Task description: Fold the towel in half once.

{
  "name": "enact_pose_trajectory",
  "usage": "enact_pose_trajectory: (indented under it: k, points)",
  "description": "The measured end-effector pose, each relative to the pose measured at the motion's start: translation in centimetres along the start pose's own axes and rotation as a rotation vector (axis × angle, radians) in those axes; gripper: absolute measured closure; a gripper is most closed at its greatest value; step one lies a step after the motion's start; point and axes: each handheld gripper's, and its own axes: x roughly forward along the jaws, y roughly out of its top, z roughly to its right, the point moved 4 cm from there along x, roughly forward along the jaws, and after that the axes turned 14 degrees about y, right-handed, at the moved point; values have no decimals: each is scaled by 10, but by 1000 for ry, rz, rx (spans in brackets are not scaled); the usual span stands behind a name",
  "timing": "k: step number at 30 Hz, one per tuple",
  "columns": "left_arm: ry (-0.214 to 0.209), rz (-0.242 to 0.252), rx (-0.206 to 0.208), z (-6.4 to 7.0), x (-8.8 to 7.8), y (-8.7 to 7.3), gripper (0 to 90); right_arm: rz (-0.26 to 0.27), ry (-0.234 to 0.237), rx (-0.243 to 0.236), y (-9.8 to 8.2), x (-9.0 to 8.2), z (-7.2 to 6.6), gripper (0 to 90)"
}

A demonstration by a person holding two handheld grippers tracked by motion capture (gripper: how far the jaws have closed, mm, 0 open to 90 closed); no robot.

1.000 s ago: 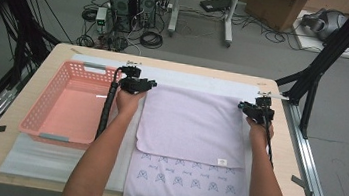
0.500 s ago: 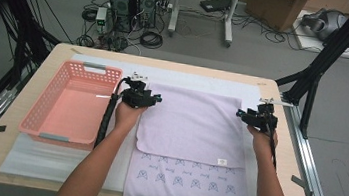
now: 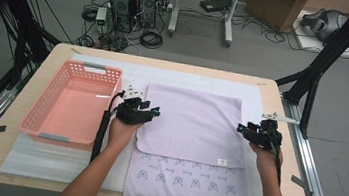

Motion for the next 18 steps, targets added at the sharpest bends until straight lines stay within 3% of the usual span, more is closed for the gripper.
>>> enact_pose_trajectory:
  k: [4, 7, 15, 18]
  points:
    - [-16, -12, 47, 5, -16, -14, 525, 18, 23, 14, -15, -11, -8, 522]
    - [-20, -11, 59, 5, -27, -22, 525, 26, 26, 14, -26, -19, -14, 515]
    - [-28, -28, 24, 4, -42, -42, 511, 25, 31, -23, -39, -33, -34, 503]
    - [-32, -38, 25, 5, -50, -51, 498, 4, 33, -65, -44, -34, -44, 504]
